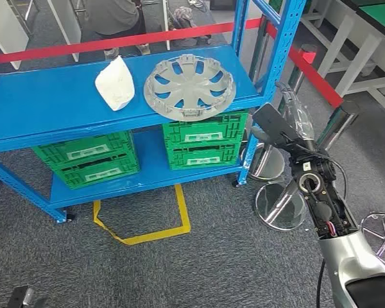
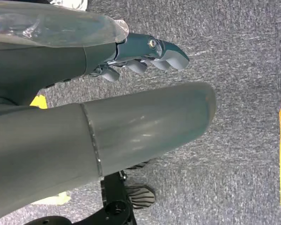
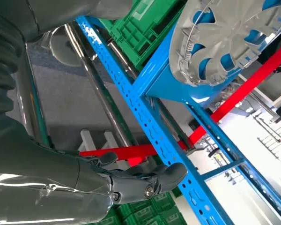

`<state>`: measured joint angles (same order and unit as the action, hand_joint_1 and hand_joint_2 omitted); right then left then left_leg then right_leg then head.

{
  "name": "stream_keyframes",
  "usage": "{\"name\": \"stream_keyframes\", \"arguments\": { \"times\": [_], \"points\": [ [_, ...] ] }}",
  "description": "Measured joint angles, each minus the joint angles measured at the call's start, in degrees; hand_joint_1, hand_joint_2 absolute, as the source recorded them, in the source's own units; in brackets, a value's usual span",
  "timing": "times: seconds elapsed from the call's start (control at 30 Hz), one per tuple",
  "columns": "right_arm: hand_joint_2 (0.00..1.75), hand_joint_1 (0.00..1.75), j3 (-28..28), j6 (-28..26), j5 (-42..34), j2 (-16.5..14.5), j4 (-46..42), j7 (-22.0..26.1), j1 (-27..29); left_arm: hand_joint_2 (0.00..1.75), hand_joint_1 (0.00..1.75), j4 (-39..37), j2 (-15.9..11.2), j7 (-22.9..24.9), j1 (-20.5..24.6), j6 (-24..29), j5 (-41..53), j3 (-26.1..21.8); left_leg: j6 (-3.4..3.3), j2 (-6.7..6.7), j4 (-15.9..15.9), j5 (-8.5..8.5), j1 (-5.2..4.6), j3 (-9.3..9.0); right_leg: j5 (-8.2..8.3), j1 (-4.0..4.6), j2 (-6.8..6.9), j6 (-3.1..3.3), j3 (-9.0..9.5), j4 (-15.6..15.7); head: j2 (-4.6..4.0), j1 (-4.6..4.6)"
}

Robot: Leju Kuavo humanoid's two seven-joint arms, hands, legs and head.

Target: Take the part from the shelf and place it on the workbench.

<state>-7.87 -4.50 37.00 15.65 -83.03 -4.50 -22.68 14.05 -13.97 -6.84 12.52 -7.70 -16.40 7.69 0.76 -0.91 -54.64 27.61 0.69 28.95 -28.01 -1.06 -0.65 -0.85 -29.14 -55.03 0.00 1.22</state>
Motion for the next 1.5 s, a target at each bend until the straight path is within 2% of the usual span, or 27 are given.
{"name": "stream_keyframes", "arguments": {
  "times": [0.13,0.23,0.27,0.33,0.37,0.4,0.43,0.47,0.53,0.57,0.6,0.73,0.8,0.87,0.9,0.93,0.97,1.0,1.07,1.1,1.17,1.27,1.33,1.4,1.43,1.47,1.5],
  "points": [
    [1.75,0.00,0.0,0.0,0.0,0.0,0.1,0.0,0.0,0.00,0.00,0.0,-0.1,0.0,0.0,0.0,-0.1,0.0,-0.33,0.00,-0.1,0.03,-0.16,0.11,0.16,-0.14,-0.01,-0.30,0.01,0.2,0.00,-0.02],
    [1.75,0.00,0.0,0.0,0.0,0.0,0.0,0.0,-0.1,0.00,0.00,0.0,-0.2,0.0,0.0,0.1,-0.2,0.0,-1.20,0.25,1.2,-0.54,0.27,-0.46,-0.42,-0.03,0.04,-0.88,-0.40,-0.6,0.00,0.19],
    [1.75,0.00,0.0,0.0,0.0,0.0,0.0,0.0,-0.1,0.00,0.00,0.0,-0.2,-0.1,0.0,0.1,-0.2,0.0,-1.48,0.37,1.7,-0.76,0.45,-0.73,-1.51,0.00,0.09,-1.01,-1.54,-2.8,0.00,0.41],
    [1.75,0.00,0.0,0.0,0.0,0.0,0.1,0.0,0.0,0.00,0.00,0.0,-0.1,-0.1,0.0,0.1,-0.2,0.0,-1.70,0.51,2.1,-0.85,0.55,-0.93,-4.60,-0.09,0.16,-1.29,-5.89,-10.7,0.00,0.92],
    [1.75,0.00,0.0,0.0,0.0,0.0,0.2,0.0,0.1,0.00,0.00,0.0,-0.1,-0.1,0.0,0.1,-0.2,0.0,-1.69,0.53,2.1,-0.77,0.57,-0.96,-5.64,-0.14,0.16,-1.46,-8.26,-14.6,0.00,1.10],
    [1.75,0.00,0.0,0.0,0.0,0.0,0.3,0.0,0.3,0.00,0.00,0.0,0.0,-0.1,0.0,0.1,-0.2,0.0,-1.62,0.54,2.0,-0.64,0.62,-1.06,-5.68,-0.23,0.18,-1.61,-9.93,-17.0,0.00,1.27],
    [1.75,0.00,0.0,0.0,0.0,0.0,0.3,0.0,0.4,0.00,0.00,0.0,0.0,-0.1,-0.1,0.1,-0.2,0.0,-1.46,0.52,2.0,-0.42,0.73,-1.27,-4.47,-0.37,0.20,-1.76,-10.53,-17.0,0.00,1.41],
    [1.75,0.00,0.0,0.0,0.0,0.0,0.4,0.0,0.4,0.00,0.00,0.0,0.1,-0.1,-0.1,0.1,-0.2,0.0,-1.20,0.47,1.9,-0.11,0.89,-1.59,-2.18,-0.55,0.24,-1.89,-9.91,-14.6,0.00,1.57],
    [1.75,0.00,0.0,0.0,0.0,0.0,0.5,0.0,0.4,0.00,0.00,0.0,0.1,-0.1,-0.1,0.2,-0.2,0.0,-0.40,0.35,1.5,0.81,1.12,-2.26,2.50,-0.82,0.33,-2.21,-6.98,-6.9,0.00,1.96],
    [1.75,0.00,0.0,-0.1,0.0,0.0,0.6,0.1,0.4,0.00,0.00,0.0,0.1,-0.1,0.0,0.2,-0.2,0.0,0.03,0.31,1.2,1.23,1.10,-2.33,3.45,-0.85,0.30,-2.12,-5.57,-3.9,0.00,2.12],
    [1.75,0.00,0.0,-0.1,0.0,0.0,0.7,0.1,0.5,0.00,0.00,0.0,0.1,-0.1,0.0,0.2,-0.2,0.0,0.47,0.26,1.0,1.45,1.05,-2.22,3.54,-0.76,0.21,-1.84,-4.84,-2.5,0.00,2.18],
    [1.75,0.00,0.0,-0.2,0.0,0.0,0.8,0.2,0.6,0.00,0.00,0.0,0.0,-0.1,0.2,0.3,-0.3,0.0,1.56,0.39,0.2,1.79,1.08,-1.52,2.60,-0.55,-0.10,-0.13,-4.39,-2.2,0.00,1.43],
    [1.75,0.00,0.0,-0.3,0.0,0.0,0.8,0.3,0.5,0.00,0.00,0.0,0.0,-0.1,0.4,0.3,-0.3,0.1,1.78,0.56,-4.9,3.80,1.08,1.10,2.30,-0.60,-0.01,0.53,-3.74,-1.9,0.00,0.62],
    [1.75,0.00,0.0,-0.3,0.0,0.0,0.9,0.5,0.5,0.00,0.00,0.0,0.0,-0.1,0.4,0.3,-0.3,0.2,1.74,0.60,-13.6,6.40,0.91,6.66,2.01,-0.35,0.06,1.00,-3.47,-1.8,0.00,-0.13],
    [1.75,0.00,0.0,-0.3,0.0,0.0,0.9,0.6,0.5,0.00,0.00,0.0,0.0,-0.1,0.3,0.3,-0.3,0.3,1.63,0.60,-17.0,6.88,0.82,9.25,1.88,-0.17,0.06,1.20,-3.38,-1.8,0.00,-0.32],
    [1.75,0.00,0.0,-0.3,0.0,0.0,1.0,0.6,0.6,0.00,0.00,0.0,0.1,-0.1,0.2,0.3,-0.4,0.4,1.41,0.60,-18.4,6.24,0.74,10.89,1.73,0.04,0.03,1.40,-3.22,-1.8,0.00,-0.43],
    [1.75,0.00,0.0,-0.3,0.0,0.0,1.0,0.7,0.6,0.00,0.00,0.0,0.1,-0.1,0.2,0.4,-0.4,0.4,1.06,0.59,-17.5,4.47,0.63,11.40,1.57,0.25,-0.01,1.55,-2.98,-1.8,0.00,-0.50],
    [1.75,0.00,0.0,-0.4,0.0,0.0,1.0,0.7,0.6,0.00,0.00,0.0,0.1,-0.1,0.1,0.4,-0.4,0.5,0.57,0.59,-14.5,1.82,0.44,10.74,1.38,0.44,-0.06,1.64,-2.66,-1.8,0.00,-0.51],
    [1.75,0.00,0.0,-0.4,0.0,0.0,1.0,0.8,0.6,0.00,0.00,0.0,0.0,-0.1,0.2,0.4,-0.5,0.6,-0.59,0.60,-6.4,-2.88,-0.19,7.93,0.95,0.76,-0.15,1.61,-2.14,-1.8,0.00,-0.56],
    [1.75,0.00,0.0,-0.4,0.0,0.0,1.0,0.9,0.6,0.00,0.00,0.0,-0.1,-0.1,0.2,0.5,-0.5,0.6,-0.92,0.60,-3.5,-3.94,-0.47,6.79,0.81,0.85,-0.21,1.48,-2.07,-1.7,0.00,-0.57],
    [1.75,0.00,0.0,-0.4,0.0,0.0,1.1,1.0,0.6,0.00,0.00,0.0,-0.2,-0.1,0.3,0.5,-0.6,0.7,-1.06,0.56,-1.5,-3.88,-0.83,5.98,0.73,0.87,-0.29,1.03,-2.14,-1.5,0.00,-0.56],
    [1.75,0.00,0.0,-0.5,0.0,0.1,1.1,1.1,0.5,0.00,0.00,0.0,-0.1,-0.1,0.3,0.5,-0.8,0.8,-1.36,0.52,-0.4,-3.98,-0.47,5.28,-0.03,0.79,-0.16,0.11,-2.39,-2.1,0.00,-0.39],
    [1.75,0.00,0.0,-0.5,0.0,0.1,1.2,1.1,0.4,0.00,0.00,0.0,0.0,-0.1,0.3,0.5,-0.9,0.9,-1.72,0.56,0.2,-3.99,-0.22,4.60,-2.68,0.69,0.02,-0.34,-4.72,-7.3,0.00,0.12],
    [1.75,0.00,0.0,-0.5,0.0,0.1,1.4,1.1,0.4,0.00,0.00,0.0,0.1,-0.1,0.2,0.5,-0.9,0.9,-1.96,0.57,0.3,-3.79,-0.21,4.30,-5.72,0.58,0.08,-0.66,-8.69,-15.2,0.00,0.65],
    [1.75,0.00,0.0,-0.5,0.0,0.1,1.5,1.1,0.5,0.00,0.00,0.0,0.2,-0.1,0.2,0.5,-0.9,1.0,-2.00,0.57,0.2,-3.65,-0.22,4.17,-6.12,0.51,0.11,-0.78,-10.12,-17.7,0.00,0.88],
    [1.75,0.00,0.0,-0.5,0.0,0.1,1.6,1.1,0.6,0.00,0.00,0.0,0.3,-0.1,0.2,0.5,-0.9,1.0,-1.96,0.56,0.2,-3.50,-0.21,4.00,-5.38,0.46,0.15,-0.86,-10.52,-17.9,0.00,1.09],
    [1.75,0.00,0.0,-0.5,0.0,0.1,1.7,1.1,0.6,0.00,0.00,0.0,0.3,-0.1,0.1,0.5,-0.9,1.0,-1.88,0.53,0.1,-3.31,-0.20,3.75,-3.56,0.41,0.20,-0.87,-9.75,-15.7,0.00,1.33]
  ]
}}
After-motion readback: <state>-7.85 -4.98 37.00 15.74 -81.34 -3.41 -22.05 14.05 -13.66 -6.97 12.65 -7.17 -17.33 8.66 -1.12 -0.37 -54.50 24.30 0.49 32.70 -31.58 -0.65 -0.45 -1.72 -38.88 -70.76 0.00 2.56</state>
